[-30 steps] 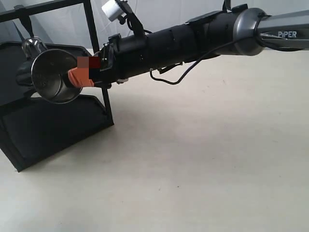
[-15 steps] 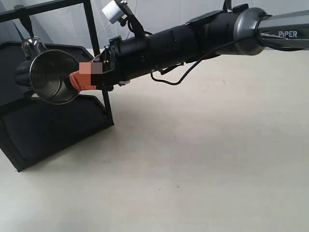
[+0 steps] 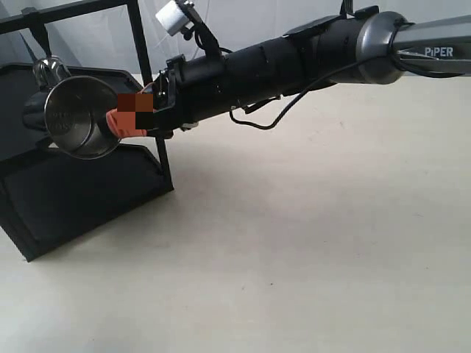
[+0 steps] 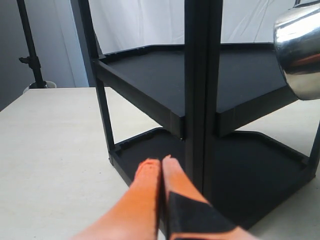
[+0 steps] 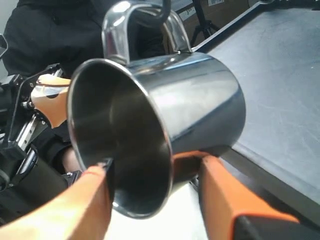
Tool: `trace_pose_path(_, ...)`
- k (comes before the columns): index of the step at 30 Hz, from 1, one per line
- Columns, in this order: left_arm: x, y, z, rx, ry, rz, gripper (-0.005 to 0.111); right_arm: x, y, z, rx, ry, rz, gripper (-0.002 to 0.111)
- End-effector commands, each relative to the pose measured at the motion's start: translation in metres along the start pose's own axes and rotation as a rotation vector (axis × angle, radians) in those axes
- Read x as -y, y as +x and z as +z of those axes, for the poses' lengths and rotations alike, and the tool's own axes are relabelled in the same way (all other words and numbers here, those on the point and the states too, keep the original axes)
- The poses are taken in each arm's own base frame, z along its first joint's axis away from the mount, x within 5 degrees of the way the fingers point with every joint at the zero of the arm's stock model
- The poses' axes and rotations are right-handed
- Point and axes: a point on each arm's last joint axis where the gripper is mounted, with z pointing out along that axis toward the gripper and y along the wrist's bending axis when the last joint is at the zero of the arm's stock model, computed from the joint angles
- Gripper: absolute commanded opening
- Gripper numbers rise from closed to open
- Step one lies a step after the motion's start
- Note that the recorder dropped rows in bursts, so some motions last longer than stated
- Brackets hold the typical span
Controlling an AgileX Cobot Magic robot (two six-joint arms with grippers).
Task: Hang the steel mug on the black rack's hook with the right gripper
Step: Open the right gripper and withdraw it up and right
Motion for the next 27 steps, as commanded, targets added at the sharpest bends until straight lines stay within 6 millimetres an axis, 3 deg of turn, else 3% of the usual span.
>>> trace_pose_path(1, 0.0, -0.001, -0.001, 0.011, 0.0, 0.001, 0.002, -0.002, -0.007, -0.004, 0.015, 0.016, -0.019, 0.05)
trace_pose_path(11, 0.0, -0.001, -0.001, 0.011, 0.0, 0.001, 0.002, 0.0, -0.014, -0.03, 0.042, -0.003, -0.028, 0.05)
trace_pose_path(22, 0.0, -0.001, -0.001, 0.011, 0.0, 0.001, 0.002, -0.001, -0.013, -0.04, 0.004, -0.01, -0.053, 0.049)
trace_pose_path(24, 0.0, -0.001, -0.001, 0.011, 0.0, 0.001, 0.002, -0.001, -0.017, -0.052, -0.013, 0.016, -0.033, 0.042)
trace_pose_path(27, 0.0, -0.001, -0.001, 0.011, 0.0, 0.001, 0.002, 0.001, -0.021, -0.077, -0.034, 0.074, 0.014, 0.012)
